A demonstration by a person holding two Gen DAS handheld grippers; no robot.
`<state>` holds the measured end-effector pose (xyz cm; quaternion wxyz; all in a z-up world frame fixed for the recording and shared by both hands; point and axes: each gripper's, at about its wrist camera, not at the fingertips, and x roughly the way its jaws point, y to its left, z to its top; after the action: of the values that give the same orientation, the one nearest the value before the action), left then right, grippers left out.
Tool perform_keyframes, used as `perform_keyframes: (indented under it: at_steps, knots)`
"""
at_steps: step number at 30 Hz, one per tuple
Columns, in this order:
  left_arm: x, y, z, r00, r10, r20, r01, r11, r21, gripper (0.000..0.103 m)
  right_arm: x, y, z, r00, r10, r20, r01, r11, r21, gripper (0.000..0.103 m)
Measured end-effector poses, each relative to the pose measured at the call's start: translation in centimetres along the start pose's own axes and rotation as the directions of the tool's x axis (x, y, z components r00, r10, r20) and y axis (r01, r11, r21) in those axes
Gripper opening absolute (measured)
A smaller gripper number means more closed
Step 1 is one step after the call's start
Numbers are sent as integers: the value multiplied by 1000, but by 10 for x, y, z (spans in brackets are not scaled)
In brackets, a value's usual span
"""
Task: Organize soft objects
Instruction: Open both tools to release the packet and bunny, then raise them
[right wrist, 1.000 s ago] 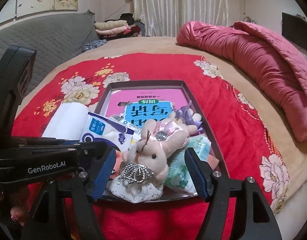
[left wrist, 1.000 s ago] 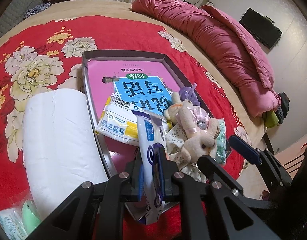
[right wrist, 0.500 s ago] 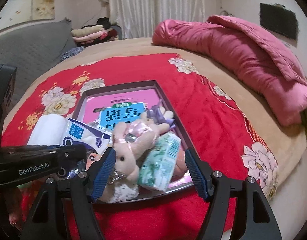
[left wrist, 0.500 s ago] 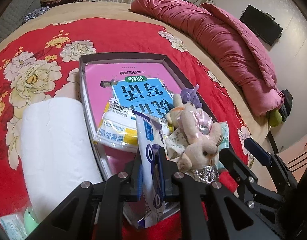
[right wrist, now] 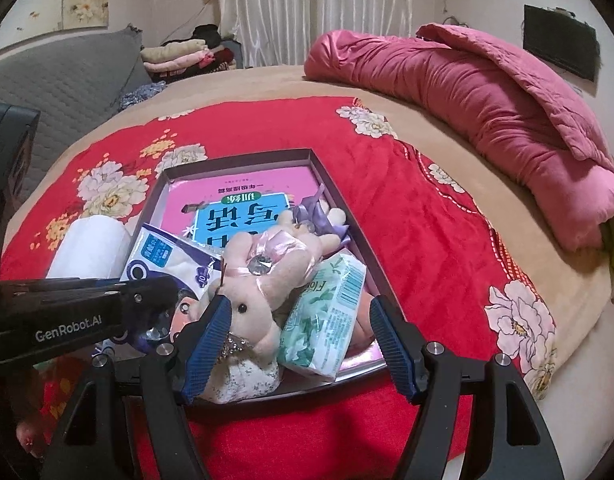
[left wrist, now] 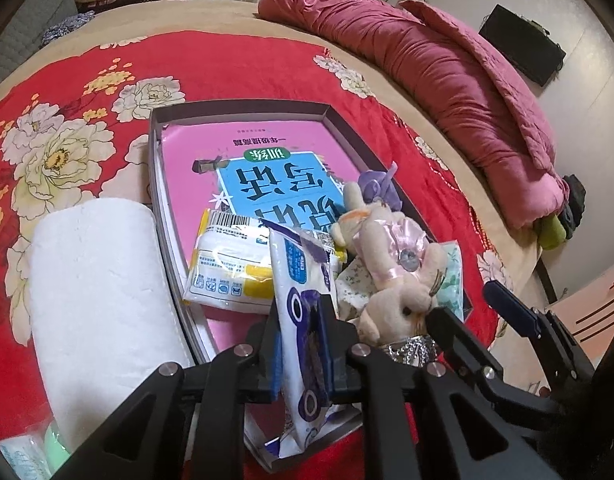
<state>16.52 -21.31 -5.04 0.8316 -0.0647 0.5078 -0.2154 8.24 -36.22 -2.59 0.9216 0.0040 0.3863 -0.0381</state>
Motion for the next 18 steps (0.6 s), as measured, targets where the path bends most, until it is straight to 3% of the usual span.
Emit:
perform_keyframes:
  at_steps: [5, 7, 9, 18]
  knots:
    - [-3, 0, 1, 1000, 4, 0, -4, 1000, 1, 21, 5, -1, 0, 1000, -2, -17, 2, 1000, 1, 73]
    - [-5, -1, 2, 1000, 12, 4, -12, 1000, 16, 38, 6, 0, 0, 1000, -2, -21, 2, 1000, -2, 74]
    - [-8, -3, 3, 1000, 6, 13, -6, 1000, 20, 47, 6, 0, 0, 1000, 0, -24, 0, 1000, -4, 74]
    - [-32, -2, 7, 996, -13, 94, 11, 1000, 24, 49, 9, -2, -1, 999, 7, -33, -7, 1000, 5, 74]
